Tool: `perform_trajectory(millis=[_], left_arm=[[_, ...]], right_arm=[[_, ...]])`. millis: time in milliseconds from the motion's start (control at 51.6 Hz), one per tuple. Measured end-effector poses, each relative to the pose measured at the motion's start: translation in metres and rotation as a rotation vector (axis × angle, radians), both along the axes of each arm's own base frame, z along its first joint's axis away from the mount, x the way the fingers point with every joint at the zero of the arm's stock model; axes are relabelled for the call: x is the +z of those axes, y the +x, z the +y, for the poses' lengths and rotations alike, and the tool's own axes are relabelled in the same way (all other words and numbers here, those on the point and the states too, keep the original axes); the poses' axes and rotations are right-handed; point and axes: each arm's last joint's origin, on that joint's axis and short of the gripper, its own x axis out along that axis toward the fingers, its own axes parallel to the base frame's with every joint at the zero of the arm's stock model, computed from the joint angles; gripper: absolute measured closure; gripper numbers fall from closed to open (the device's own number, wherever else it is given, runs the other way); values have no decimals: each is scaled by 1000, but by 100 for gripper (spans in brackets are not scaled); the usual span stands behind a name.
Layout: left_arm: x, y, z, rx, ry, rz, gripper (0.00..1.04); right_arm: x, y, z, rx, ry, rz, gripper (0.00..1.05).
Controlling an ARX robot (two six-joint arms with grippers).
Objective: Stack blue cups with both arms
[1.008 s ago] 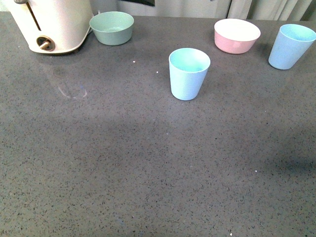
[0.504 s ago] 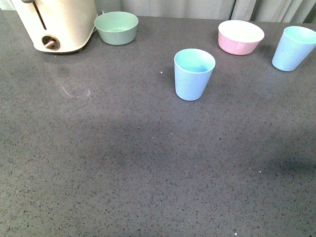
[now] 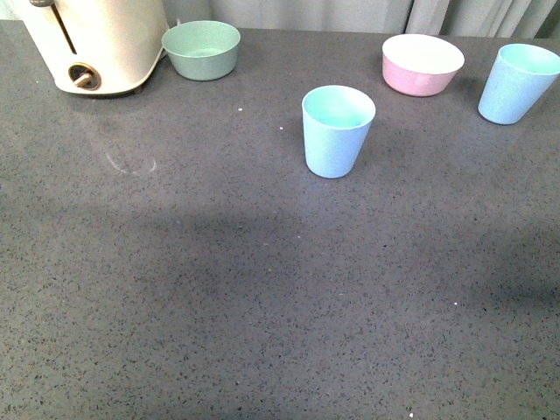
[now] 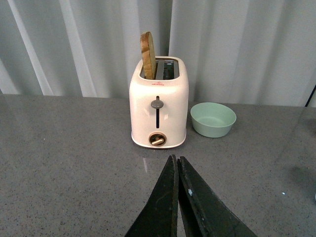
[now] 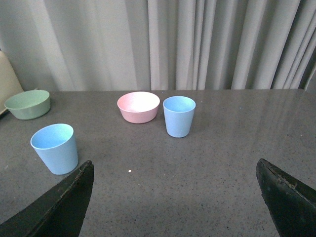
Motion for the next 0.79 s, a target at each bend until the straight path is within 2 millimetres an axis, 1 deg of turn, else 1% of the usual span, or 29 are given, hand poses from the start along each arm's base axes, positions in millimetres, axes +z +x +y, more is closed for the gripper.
perform_trajectory(millis=[116, 174, 329, 446, 794], left_arm=[[-5, -13, 8, -19, 0, 5, 103], [-7, -19, 14, 5, 0, 6, 103], [-10, -29, 15, 3, -1, 2, 103], [-21, -37, 15, 4, -1, 7, 103], [-14, -54, 15, 3, 0, -17, 103]], right_arm=[[0, 0, 0, 0, 0, 0, 9], [0, 0, 0, 0, 0, 0, 9], [0, 0, 0, 0, 0, 0, 9], [0, 0, 0, 0, 0, 0, 9], [0, 0, 0, 0, 0, 0, 9]])
